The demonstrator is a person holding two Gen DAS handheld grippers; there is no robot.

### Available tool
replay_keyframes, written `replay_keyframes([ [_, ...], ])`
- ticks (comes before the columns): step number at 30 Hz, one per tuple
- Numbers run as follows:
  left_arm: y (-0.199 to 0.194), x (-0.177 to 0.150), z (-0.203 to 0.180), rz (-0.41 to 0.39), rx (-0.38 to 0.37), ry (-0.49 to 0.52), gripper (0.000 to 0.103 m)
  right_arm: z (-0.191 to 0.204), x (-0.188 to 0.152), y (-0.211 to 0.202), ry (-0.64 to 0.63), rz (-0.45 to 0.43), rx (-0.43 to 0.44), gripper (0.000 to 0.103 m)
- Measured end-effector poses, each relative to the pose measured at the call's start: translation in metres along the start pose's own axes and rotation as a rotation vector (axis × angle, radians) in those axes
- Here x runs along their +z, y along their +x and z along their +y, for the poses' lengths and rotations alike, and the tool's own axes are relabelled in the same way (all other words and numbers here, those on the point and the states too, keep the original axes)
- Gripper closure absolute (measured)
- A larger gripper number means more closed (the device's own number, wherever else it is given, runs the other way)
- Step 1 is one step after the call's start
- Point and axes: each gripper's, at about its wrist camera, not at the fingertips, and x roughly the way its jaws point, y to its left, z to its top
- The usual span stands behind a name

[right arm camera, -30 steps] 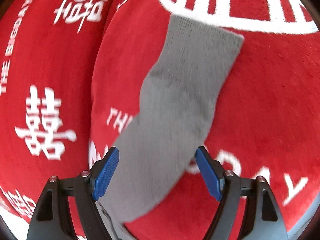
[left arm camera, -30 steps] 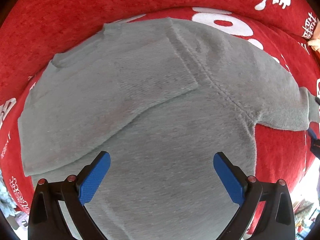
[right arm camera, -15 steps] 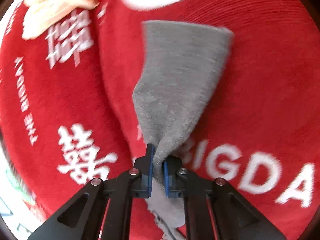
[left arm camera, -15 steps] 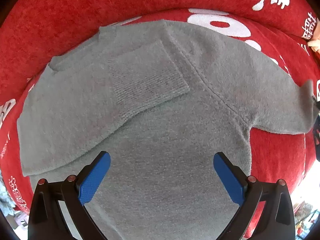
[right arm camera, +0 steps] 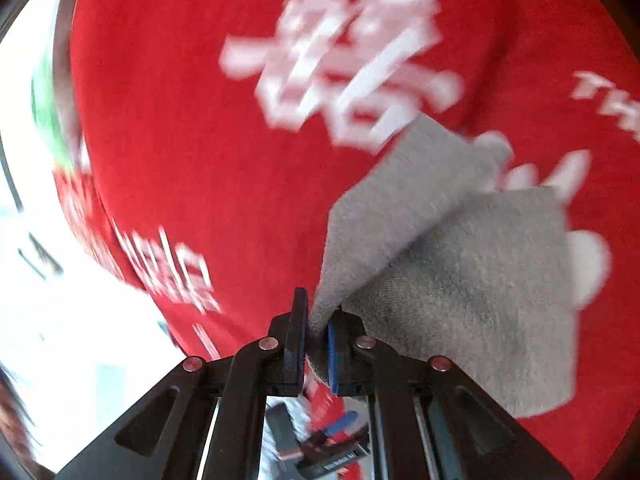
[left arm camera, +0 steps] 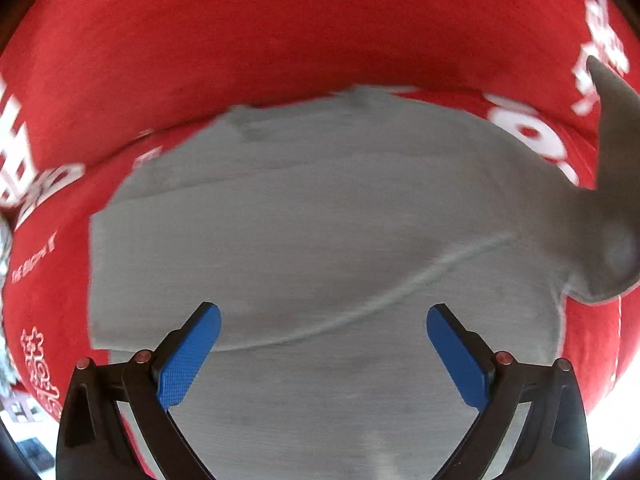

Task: Fold small clothes
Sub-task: 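Fold the held sleeve across the sweater body and release it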

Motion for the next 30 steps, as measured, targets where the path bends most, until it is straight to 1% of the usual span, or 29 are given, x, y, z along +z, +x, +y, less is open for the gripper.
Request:
replay_keyframes([
  [1, 0.001, -0.002, 0.009, -0.002, 0.005, -0.019, 0.000, 0.009, -0.006, 0.019, -0.038, 0.035, -0.023, 0.094],
  [3, 0.002, -0.004, 0.039, -0.005, 0.022, -0.077, 0.000, 0.028, -0.022, 0.067, -0.111, 0.129, -0.065, 0.094],
  [5, 0.006, -0.008, 0.061, -0.010, 0.035, -0.117, 0.000, 0.036, -0.041, 0.108, -0.165, 0.211, -0.111, 0.094],
  [6, 0.010, -0.011, 0.075, -0.011, 0.040, -0.140, 0.000, 0.037, -0.055, 0.135, -0.187, 0.268, -0.152, 0.094],
  [8, 0.016, -0.016, 0.099, -0.009, 0.045, -0.173, 0.000, 0.033, -0.073, 0.167, -0.207, 0.337, -0.229, 0.094],
  [9, 0.018, -0.018, 0.108, -0.009, 0.046, -0.187, 0.000, 0.027, -0.086, 0.189, -0.212, 0.381, -0.300, 0.093],
  [10, 0.020, -0.019, 0.117, -0.006, 0.044, -0.197, 0.000, 0.022, -0.091, 0.198, -0.210, 0.402, -0.338, 0.089],
  [12, 0.027, -0.021, 0.127, 0.001, 0.031, -0.211, 0.000, 0.008, -0.103, 0.215, -0.179, 0.432, -0.439, 0.088],
  [13, 0.032, -0.022, 0.125, 0.003, 0.022, -0.214, 0.000, 0.005, -0.105, 0.215, -0.164, 0.426, -0.452, 0.083],
  [14, 0.034, -0.023, 0.130, 0.005, 0.007, -0.220, 0.000, 0.002, -0.105, 0.212, -0.137, 0.399, -0.453, 0.065],
  [16, 0.034, -0.027, 0.140, 0.000, -0.040, -0.236, 0.000, 0.002, -0.104, 0.202, -0.116, 0.343, -0.453, 0.040],
  [18, 0.033, -0.027, 0.147, -0.010, -0.116, -0.258, 0.000, 0.001, -0.099, 0.202, -0.103, 0.303, -0.453, 0.041],
  [19, 0.033, -0.026, 0.151, -0.013, -0.161, -0.270, 0.000, 0.000, -0.095, 0.204, -0.102, 0.295, -0.449, 0.049],
  [20, 0.032, -0.025, 0.155, -0.016, -0.208, -0.284, 0.000, 0.004, -0.093, 0.211, -0.122, 0.294, -0.442, 0.071],
  [22, 0.032, -0.024, 0.164, -0.020, -0.308, -0.320, 0.000, 0.013, -0.098, 0.225, -0.189, 0.317, -0.438, 0.089],
  [23, 0.033, -0.024, 0.169, -0.020, -0.350, -0.339, 0.000, 0.024, -0.105, 0.236, -0.256, 0.347, -0.417, 0.090],
  [26, 0.043, -0.023, 0.189, -0.007, -0.500, -0.443, 0.000, 0.045, -0.132, 0.253, -0.393, 0.433, -0.408, 0.090],
  [27, 0.045, -0.024, 0.192, -0.004, -0.529, -0.468, 0.000, 0.048, -0.146, 0.260, -0.437, 0.479, -0.418, 0.089],
  [28, 0.048, -0.025, 0.197, -0.002, -0.559, -0.496, 0.000, 0.046, -0.156, 0.259, -0.459, 0.504, -0.427, 0.086],
  [30, 0.053, -0.025, 0.201, 0.003, -0.588, -0.518, 0.000, 0.040, -0.175, 0.264, -0.502, 0.568, -0.486, 0.085],
])
